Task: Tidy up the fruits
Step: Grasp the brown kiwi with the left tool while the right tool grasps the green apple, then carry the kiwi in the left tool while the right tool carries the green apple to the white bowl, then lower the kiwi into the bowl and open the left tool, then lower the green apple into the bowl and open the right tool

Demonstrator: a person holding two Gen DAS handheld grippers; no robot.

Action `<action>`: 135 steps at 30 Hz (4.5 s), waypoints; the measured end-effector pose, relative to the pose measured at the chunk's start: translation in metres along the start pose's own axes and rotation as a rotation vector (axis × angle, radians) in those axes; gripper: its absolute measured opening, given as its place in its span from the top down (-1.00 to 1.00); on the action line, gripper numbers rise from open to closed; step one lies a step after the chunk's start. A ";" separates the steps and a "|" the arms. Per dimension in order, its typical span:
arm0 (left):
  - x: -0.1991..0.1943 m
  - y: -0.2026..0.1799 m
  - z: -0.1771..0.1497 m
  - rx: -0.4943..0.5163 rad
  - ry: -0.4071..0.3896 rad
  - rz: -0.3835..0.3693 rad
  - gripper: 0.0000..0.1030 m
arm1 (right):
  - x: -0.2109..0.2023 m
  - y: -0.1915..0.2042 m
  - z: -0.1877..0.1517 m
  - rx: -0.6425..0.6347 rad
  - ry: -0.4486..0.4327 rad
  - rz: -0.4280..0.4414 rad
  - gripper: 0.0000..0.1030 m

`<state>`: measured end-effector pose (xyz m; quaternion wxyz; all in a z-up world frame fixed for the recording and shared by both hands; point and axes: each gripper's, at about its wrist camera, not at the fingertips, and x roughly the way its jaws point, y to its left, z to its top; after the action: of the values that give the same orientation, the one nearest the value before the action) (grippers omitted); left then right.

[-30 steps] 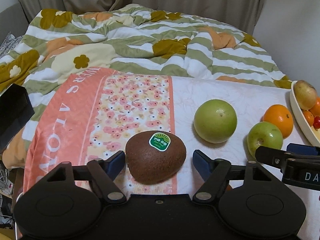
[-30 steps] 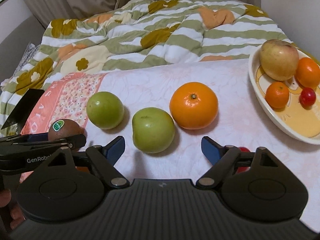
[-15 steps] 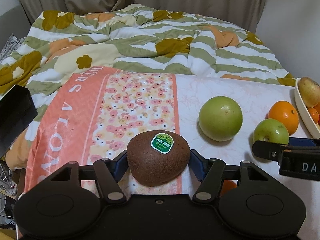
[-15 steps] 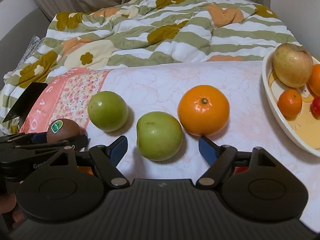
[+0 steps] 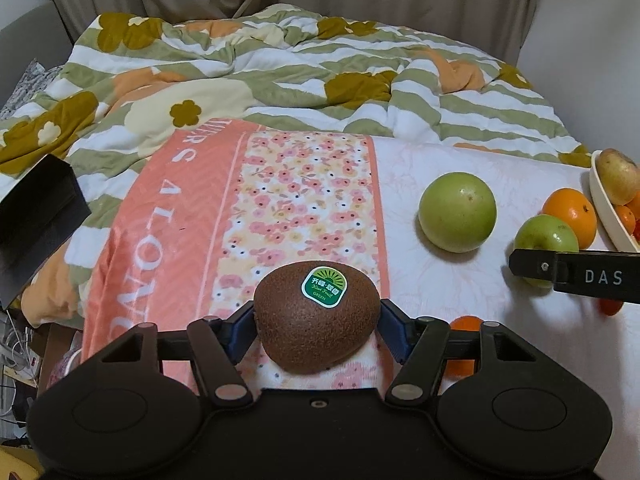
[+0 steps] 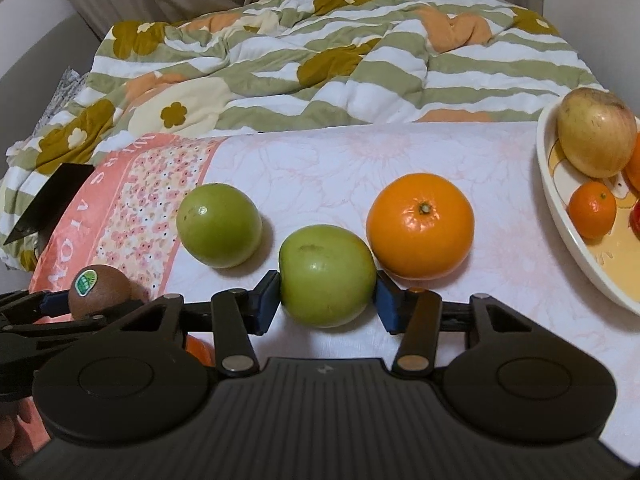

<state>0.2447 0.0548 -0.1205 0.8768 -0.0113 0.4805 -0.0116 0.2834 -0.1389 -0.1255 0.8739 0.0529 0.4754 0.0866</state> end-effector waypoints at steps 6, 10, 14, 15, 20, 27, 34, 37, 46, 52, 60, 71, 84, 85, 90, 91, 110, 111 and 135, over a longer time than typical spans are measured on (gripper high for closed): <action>-0.019 0.004 -0.003 -0.010 -0.030 -0.016 -0.32 | -0.013 0.007 -0.004 -0.019 -0.026 -0.003 -0.26; -0.034 0.005 -0.006 -0.026 -0.057 -0.041 -0.32 | -0.027 0.013 -0.008 -0.048 -0.054 -0.006 -0.26; -0.054 0.003 -0.007 -0.020 -0.093 -0.067 -0.31 | -0.049 0.018 -0.013 -0.057 -0.086 -0.007 -0.26; -0.060 0.002 -0.007 -0.016 -0.106 -0.073 -0.31 | -0.054 0.019 -0.015 -0.055 -0.093 -0.007 -0.26; -0.084 -0.005 -0.007 0.016 -0.168 -0.102 -0.32 | -0.091 0.017 -0.027 -0.024 -0.145 -0.020 -0.26; -0.112 -0.020 -0.008 0.057 -0.220 -0.169 -0.32 | -0.138 0.002 -0.044 0.023 -0.184 -0.069 -0.26; -0.129 -0.055 -0.011 0.083 -0.244 -0.201 -0.32 | -0.179 -0.045 -0.059 0.089 -0.208 -0.087 -0.26; -0.134 -0.076 -0.014 0.083 -0.246 -0.201 -0.32 | -0.193 -0.073 -0.062 0.096 -0.220 -0.098 -0.26; -0.129 -0.167 -0.016 0.039 -0.246 -0.190 -0.32 | -0.214 -0.167 -0.057 0.047 -0.225 -0.092 -0.26; -0.112 -0.225 -0.012 0.000 -0.232 -0.175 -0.32 | -0.207 -0.223 -0.048 0.002 -0.211 -0.071 -0.26; -0.081 -0.281 0.000 0.041 -0.203 -0.154 -0.31 | -0.178 -0.269 -0.030 -0.013 -0.190 -0.052 -0.26; -0.019 -0.330 0.016 0.202 -0.124 -0.158 -0.32 | -0.141 -0.295 -0.009 0.031 -0.172 -0.083 -0.26; 0.027 -0.361 0.023 0.372 -0.040 -0.177 -0.32 | -0.123 -0.310 -0.002 0.073 -0.146 -0.133 -0.26; 0.029 -0.362 0.023 0.377 -0.031 -0.181 -0.33 | -0.123 -0.310 -0.002 0.075 -0.143 -0.135 -0.26; 0.033 -0.362 0.022 0.380 -0.009 -0.191 -0.39 | -0.122 -0.311 0.002 0.075 -0.137 -0.143 -0.26; 0.030 -0.361 0.022 0.380 -0.018 -0.201 -0.56 | -0.123 -0.311 0.002 0.073 -0.137 -0.145 -0.26; -0.027 -0.310 0.021 0.242 -0.107 -0.150 -0.87 | -0.102 -0.280 0.015 -0.061 -0.115 -0.095 -0.26; -0.030 -0.307 0.020 0.230 -0.111 -0.149 -0.87 | -0.098 -0.276 0.016 -0.081 -0.114 -0.098 -0.26; -0.063 -0.283 -0.008 0.134 -0.154 -0.121 -0.87 | -0.100 -0.257 -0.003 -0.241 -0.210 -0.151 -1.00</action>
<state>0.2013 -0.2260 -0.0633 0.9077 0.0175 0.4082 -0.0958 0.2535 -0.4103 -0.0898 0.9228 -0.0793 0.3703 0.0712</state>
